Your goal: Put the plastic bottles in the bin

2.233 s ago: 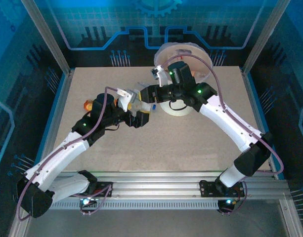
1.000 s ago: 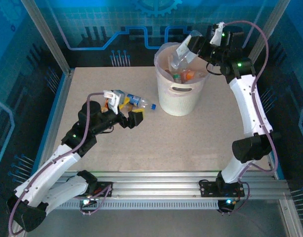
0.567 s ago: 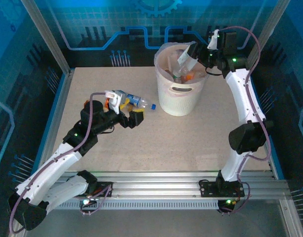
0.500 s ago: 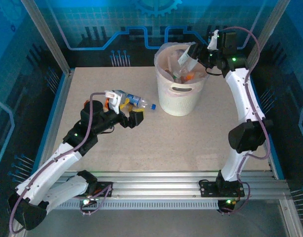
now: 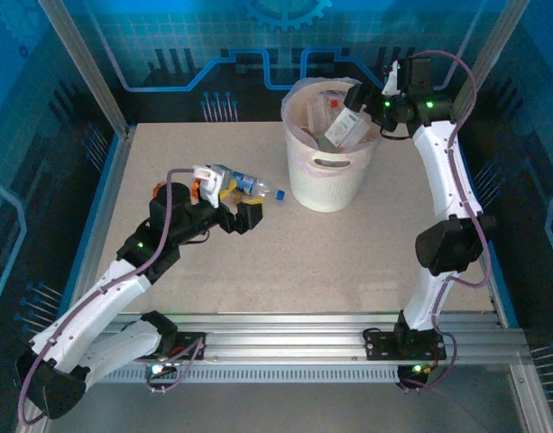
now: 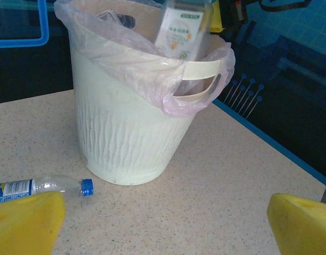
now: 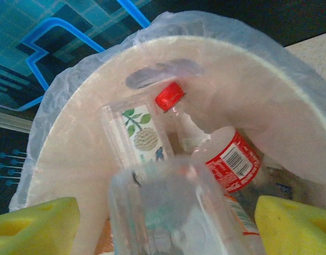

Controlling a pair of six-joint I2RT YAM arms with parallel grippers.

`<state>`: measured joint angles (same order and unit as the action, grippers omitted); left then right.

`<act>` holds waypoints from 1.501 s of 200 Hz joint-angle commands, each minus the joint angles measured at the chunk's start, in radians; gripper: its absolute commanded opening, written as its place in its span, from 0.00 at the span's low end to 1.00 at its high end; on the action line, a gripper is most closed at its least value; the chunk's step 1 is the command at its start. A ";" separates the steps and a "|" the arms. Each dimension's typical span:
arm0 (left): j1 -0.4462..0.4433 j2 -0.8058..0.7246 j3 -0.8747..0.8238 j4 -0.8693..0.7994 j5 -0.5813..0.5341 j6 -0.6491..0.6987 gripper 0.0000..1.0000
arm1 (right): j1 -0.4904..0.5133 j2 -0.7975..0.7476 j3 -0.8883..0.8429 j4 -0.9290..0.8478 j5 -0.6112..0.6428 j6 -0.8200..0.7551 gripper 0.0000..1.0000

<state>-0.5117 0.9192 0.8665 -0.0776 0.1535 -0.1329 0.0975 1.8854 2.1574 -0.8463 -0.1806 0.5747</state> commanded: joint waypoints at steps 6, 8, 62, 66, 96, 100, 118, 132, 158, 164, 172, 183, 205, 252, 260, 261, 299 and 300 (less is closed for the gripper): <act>-0.006 0.004 0.008 -0.006 -0.009 -0.013 0.99 | 0.002 -0.022 0.055 -0.079 0.100 -0.062 0.90; -0.005 0.004 0.008 -0.007 -0.008 -0.013 0.99 | 0.003 -0.022 0.057 -0.081 0.104 -0.063 0.90; -0.006 0.003 0.003 -0.014 -0.021 -0.016 0.99 | 0.040 -0.022 0.081 -0.091 0.152 -0.137 0.80; -0.006 0.002 0.004 -0.015 -0.023 -0.015 0.99 | 0.046 -0.023 0.081 -0.091 0.156 -0.146 0.78; -0.006 -0.003 0.004 -0.025 -0.029 -0.014 0.99 | 0.084 -0.041 0.069 -0.085 0.184 -0.188 0.68; -0.006 -0.003 0.004 -0.027 -0.031 -0.014 0.99 | 0.088 -0.044 0.065 -0.084 0.185 -0.192 0.66; -0.007 -0.005 0.002 -0.030 -0.035 -0.014 0.99 | 0.096 -0.062 0.035 -0.069 0.186 -0.199 0.57; -0.006 -0.008 -0.001 -0.026 -0.038 -0.017 0.99 | 0.095 -0.073 0.001 -0.056 0.185 -0.200 0.53; -0.005 -0.009 -0.004 -0.024 -0.036 -0.015 0.99 | 0.088 -0.082 -0.061 -0.030 0.164 -0.194 0.50; -0.006 -0.011 -0.004 -0.024 -0.038 -0.015 0.99 | 0.084 -0.085 -0.079 -0.017 0.146 -0.192 0.49; -0.007 -0.012 -0.006 -0.025 -0.040 -0.014 0.99 | 0.079 -0.085 -0.101 -0.001 0.119 -0.186 0.48; -0.007 -0.017 -0.009 -0.026 -0.044 -0.015 0.99 | 0.071 -0.086 -0.132 0.016 0.089 -0.176 0.45; -0.005 -0.031 -0.015 -0.025 -0.054 -0.017 0.99 | 0.061 -0.095 -0.194 0.054 0.062 -0.169 0.40; -0.007 -0.055 -0.020 -0.024 -0.081 -0.018 0.99 | 0.038 -0.137 -0.292 0.087 0.059 -0.177 0.40; -0.005 -0.054 -0.021 -0.025 -0.090 -0.018 0.99 | 0.034 -0.139 -0.295 0.082 0.067 -0.184 0.40; -0.006 -0.054 -0.021 -0.024 -0.091 -0.019 0.99 | 0.034 -0.138 -0.296 0.081 0.068 -0.185 0.40; -0.005 -0.048 -0.015 -0.029 -0.186 -0.055 0.99 | 0.035 -0.133 -0.290 0.045 0.099 -0.224 0.40; -0.006 -0.048 -0.015 -0.030 -0.192 -0.056 0.99 | 0.035 -0.133 -0.289 0.044 0.100 -0.225 0.40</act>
<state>-0.5117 0.8776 0.8612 -0.1005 0.0544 -0.1463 0.1497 1.7615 1.8835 -0.7292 -0.1127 0.3855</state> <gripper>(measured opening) 0.989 0.401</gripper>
